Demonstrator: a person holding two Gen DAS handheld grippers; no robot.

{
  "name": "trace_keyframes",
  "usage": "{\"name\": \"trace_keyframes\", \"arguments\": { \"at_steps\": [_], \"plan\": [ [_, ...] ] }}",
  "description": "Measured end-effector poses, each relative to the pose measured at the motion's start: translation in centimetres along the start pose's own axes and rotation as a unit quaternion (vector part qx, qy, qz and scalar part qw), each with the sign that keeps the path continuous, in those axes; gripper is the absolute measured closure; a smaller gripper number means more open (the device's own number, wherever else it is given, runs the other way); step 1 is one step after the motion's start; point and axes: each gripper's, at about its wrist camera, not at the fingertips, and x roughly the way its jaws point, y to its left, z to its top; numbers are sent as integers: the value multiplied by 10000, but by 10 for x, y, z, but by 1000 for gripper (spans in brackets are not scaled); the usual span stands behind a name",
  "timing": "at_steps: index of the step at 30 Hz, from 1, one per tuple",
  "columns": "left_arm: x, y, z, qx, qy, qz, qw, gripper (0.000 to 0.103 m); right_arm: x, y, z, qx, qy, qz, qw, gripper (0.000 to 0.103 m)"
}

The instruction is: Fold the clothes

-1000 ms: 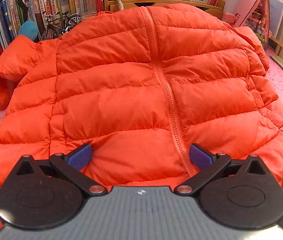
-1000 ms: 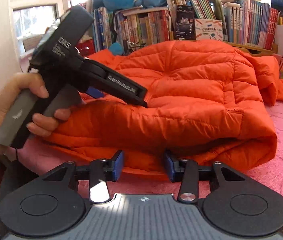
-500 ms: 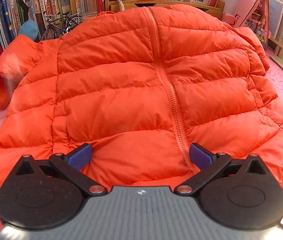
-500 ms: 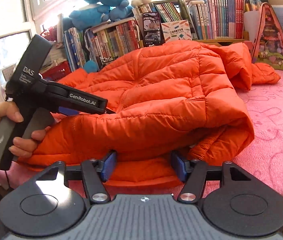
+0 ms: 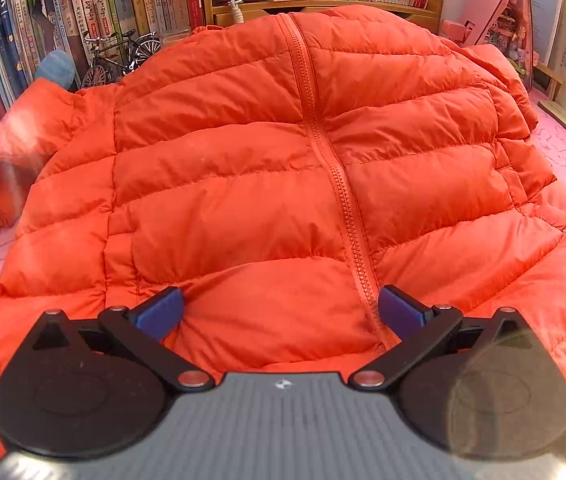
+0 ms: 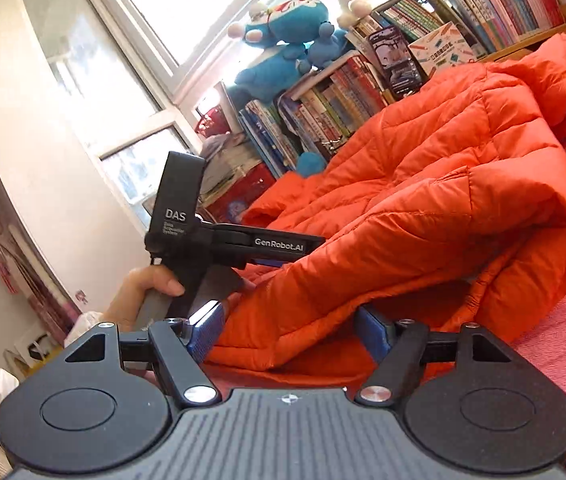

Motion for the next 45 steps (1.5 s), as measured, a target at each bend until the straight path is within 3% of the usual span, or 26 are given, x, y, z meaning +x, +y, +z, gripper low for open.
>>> {"name": "trace_keyframes", "arguments": {
  "at_steps": [1, 4, 6, 7, 8, 11, 13, 15, 16, 18, 22, 25, 27, 31, 35, 37, 39, 42, 45],
  "plan": [
    [0, 0, -1, 6, -24, 1, 10000, 0, 0, 1, -1, -49, -20, -423, 9991, 31],
    [-1, 0, -4, -14, -114, 15, 9999, 0, 10, -1, 2, 83, -346, -1175, 9924, 35],
    [-1, 1, -6, -40, -157, 14, 9999, 0, 21, 13, 6, -263, -423, -1876, 9810, 35],
    [-1, 1, -7, -41, -176, 8, 9998, 0, 27, 29, 3, -814, -397, -2432, 9657, 35],
    [-1, 1, -7, -39, -194, 1, 9998, 0, 31, 45, -3, -1436, -361, -2977, 9431, 34],
    [-1, 1, -10, -12, -272, 3, 9996, 0, 38, 72, -33, -2868, -191, -4324, 8546, 32],
    [-2, 0, -12, -35, -322, 54, 9995, 0, 25, 69, -44, -2877, -71, -4657, 8369, 33],
    [-2, 0, -13, -21, -363, 61, 9993, 0, 4, 64, -39, -2186, -112, -4340, 8739, 45],
    [-2, 0, -14, -20, -374, 61, 9993, 0, 2, 64, -36, -2017, -123, -4232, 8832, 61],
    [-3, 0, -14, -26, -380, 58, 9993, 0, 4, 65, -29, -1795, -135, -4063, 8958, 70],
    [-3, 0, -15, -27, -378, 42, 9993, 0, 30, 66, -21, -2103, -86, -4232, 8813, 72],
    [-3, 0, -15, -38, -381, 39, 9993, 0, 34, 52, -12, -1822, -63, -4305, 8840, 72],
    [-3, 1, -15, -36, -380, 16, 9993, 0, 32, 44, -9, -1591, -60, -4327, 8874, 82],
    [-3, 2, -16, -24, -418, -29, 9991, 0, 4, 55, -22, -1596, 167, -4407, 8832, 86],
    [-4, 2, -17, 23, -442, -44, 9990, 0, -30, 63, -35, -1235, 437, -4217, 8972, 86],
    [-5, 3, -17, 48, -456, -34, 9989, 0, -36, 66, -42, -1349, 726, -4427, 8835, 88],
    [-5, 3, -17, 58, -463, -37, 9989, 0, -38, 69, -44, -1558, 650, -4416, 8812, 88],
    [-6, 2, -18, 116, -476, -17, 9988, 0, -40, 75, -46, -1881, 469, -4350, 8793, 84],
    [-6, 0, -17, 94, -459, 16, 9989, 0, -41, 80, -49, -2202, 286, -4277, 8762, 58]
  ]
}}
